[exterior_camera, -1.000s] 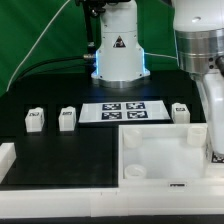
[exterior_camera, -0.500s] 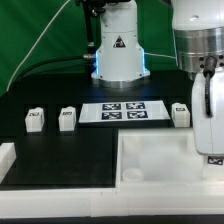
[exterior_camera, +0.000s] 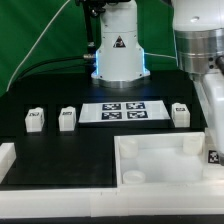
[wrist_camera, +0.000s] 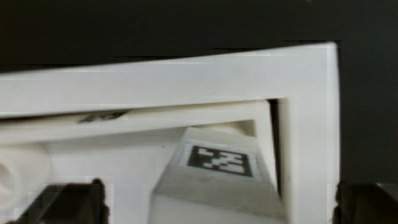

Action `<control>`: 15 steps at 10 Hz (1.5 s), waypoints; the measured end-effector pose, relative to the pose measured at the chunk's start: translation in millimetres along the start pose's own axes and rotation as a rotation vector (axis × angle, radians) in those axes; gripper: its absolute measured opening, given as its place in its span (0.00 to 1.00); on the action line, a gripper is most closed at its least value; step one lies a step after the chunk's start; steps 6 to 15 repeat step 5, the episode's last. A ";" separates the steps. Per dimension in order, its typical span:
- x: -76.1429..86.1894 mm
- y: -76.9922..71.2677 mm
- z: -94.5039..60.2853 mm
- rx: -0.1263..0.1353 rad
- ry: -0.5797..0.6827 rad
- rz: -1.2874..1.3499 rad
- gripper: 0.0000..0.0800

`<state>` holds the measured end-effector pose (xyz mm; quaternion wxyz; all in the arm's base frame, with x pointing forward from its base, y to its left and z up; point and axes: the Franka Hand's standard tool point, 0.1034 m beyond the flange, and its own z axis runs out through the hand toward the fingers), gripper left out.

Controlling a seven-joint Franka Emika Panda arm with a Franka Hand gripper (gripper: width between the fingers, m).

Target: Assemble one leg

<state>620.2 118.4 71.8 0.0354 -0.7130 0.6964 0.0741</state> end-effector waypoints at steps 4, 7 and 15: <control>-1.3 1.7 0.8 -0.008 -0.003 0.012 0.81; -1.4 1.8 0.9 -0.009 -0.003 0.011 0.81; -1.4 1.8 0.9 -0.009 -0.003 0.011 0.81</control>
Offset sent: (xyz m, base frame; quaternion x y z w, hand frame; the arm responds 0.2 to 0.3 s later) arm 0.0000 0.0000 0.0000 0.0000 0.0000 0.0000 1.0000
